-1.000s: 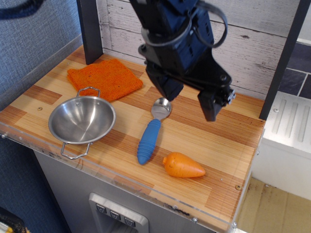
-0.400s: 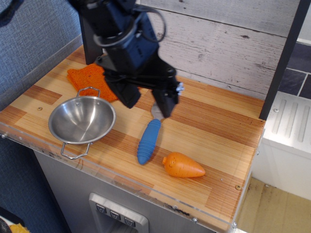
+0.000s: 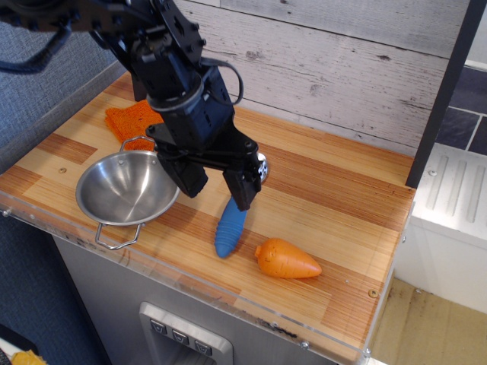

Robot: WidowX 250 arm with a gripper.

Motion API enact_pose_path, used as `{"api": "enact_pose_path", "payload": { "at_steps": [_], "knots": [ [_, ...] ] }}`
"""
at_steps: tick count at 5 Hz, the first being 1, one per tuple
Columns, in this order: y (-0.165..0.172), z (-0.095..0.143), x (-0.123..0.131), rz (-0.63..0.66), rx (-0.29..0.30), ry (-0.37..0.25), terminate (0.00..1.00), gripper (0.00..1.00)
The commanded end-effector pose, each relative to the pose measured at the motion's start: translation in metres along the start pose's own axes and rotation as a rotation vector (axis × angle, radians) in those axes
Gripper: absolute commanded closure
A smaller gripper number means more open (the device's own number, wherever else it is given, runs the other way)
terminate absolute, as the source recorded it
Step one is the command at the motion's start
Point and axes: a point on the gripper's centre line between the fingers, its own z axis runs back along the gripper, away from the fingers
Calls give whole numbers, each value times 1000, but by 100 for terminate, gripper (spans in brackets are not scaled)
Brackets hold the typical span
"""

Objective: PICK UP THE SPOON AND PUT ON THE ANOTHER SIDE OF THE TABLE

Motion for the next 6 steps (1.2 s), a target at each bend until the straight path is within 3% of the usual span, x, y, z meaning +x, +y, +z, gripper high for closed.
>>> {"api": "enact_pose_path", "payload": {
  "at_steps": [1,2,4,5,6],
  "knots": [
    [10,-17,11,-10,97,-34,0,0],
    [9,-28,14,-4,147,-32,0,0],
    [-8,-48,32,-20,193,-20,0,0],
    [-8,-51,28,-7,212,-26,0,100],
    [-5,-48,26,15,218,-46,0,100]
  ]
}}
